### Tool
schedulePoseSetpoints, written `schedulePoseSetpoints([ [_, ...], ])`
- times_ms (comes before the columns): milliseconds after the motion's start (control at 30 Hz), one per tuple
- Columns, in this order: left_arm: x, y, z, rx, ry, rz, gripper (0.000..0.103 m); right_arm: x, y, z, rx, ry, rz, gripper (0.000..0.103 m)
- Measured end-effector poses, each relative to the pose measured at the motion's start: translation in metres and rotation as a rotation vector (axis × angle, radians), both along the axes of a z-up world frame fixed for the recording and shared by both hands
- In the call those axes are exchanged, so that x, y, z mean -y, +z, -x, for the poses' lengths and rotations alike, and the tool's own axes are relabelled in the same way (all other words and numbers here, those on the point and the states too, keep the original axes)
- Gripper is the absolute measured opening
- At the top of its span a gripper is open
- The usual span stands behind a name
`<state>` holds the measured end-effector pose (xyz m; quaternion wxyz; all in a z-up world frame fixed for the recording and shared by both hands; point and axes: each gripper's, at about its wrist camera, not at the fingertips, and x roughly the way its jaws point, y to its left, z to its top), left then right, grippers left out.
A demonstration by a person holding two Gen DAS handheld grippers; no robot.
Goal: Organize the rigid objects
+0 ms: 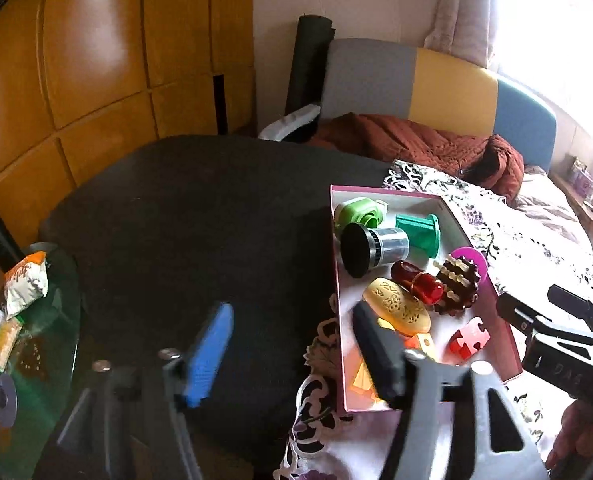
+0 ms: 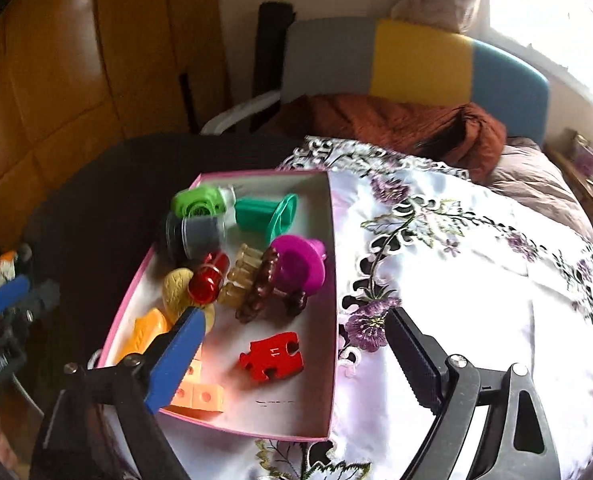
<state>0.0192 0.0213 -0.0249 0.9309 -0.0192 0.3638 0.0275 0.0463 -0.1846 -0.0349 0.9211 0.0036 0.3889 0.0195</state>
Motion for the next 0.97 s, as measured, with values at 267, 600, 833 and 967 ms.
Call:
schedulePoseSetpoints([
  [267,-0.003,0.005,0.016,0.028,0.062,0.007,0.066,-0.008,0.008,0.022,0.061,-0.002,0.000,0.093],
  [600,-0.003,0.010,0.024,0.042,0.049,0.050,0.065,-0.006,0.014,0.029,0.082,-0.017,-0.013,0.093],
  [833,-0.001,0.013,0.026,0.094,0.048,-0.011,0.048,-0.008,0.013,0.030,0.078,-0.009,-0.008,0.093],
  [967,-0.005,0.013,0.023,0.076,0.048,0.008,0.048,-0.010,0.012,0.029,0.077,-0.005,-0.005,0.093],
])
